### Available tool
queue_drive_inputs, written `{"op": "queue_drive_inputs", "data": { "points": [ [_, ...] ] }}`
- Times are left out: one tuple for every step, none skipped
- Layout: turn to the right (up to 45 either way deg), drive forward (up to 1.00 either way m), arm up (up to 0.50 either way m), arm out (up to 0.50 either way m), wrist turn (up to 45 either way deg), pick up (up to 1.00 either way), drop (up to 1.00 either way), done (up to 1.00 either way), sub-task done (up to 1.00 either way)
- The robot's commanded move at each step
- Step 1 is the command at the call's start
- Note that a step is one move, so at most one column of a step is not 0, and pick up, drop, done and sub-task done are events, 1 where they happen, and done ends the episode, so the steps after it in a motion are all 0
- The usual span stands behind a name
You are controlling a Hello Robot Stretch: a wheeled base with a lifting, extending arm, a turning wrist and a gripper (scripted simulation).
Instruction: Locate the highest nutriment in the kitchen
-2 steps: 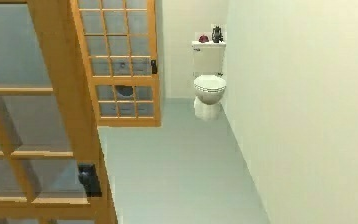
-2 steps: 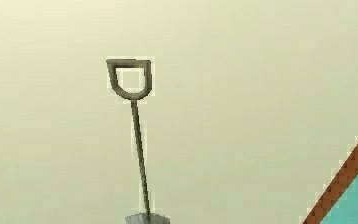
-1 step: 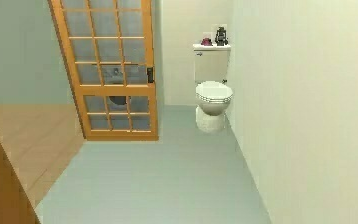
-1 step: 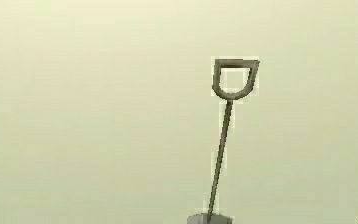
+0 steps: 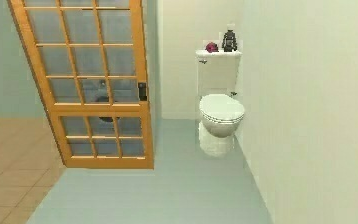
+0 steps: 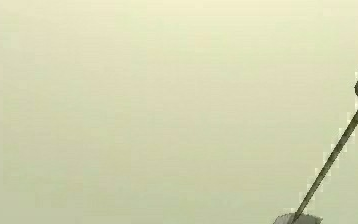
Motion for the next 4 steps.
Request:
{"op": "queue_drive_inputs", "data": {
  "points": [
    [-45.0,0.00,0.00,0.00,0.0,0.00,0.00,0.00,0.00],
    [-15.0,0.00,0.00,0.00,0.0,0.00,0.00,0.00,0.00],
    [0.0,0.50,0.00,0.00,0.0,0.00,0.00,0.00,0.00],
    [-27.0,0.00,0.00,0.00,0.0,0.00,0.00,0.00,0.00]
  ]
}}
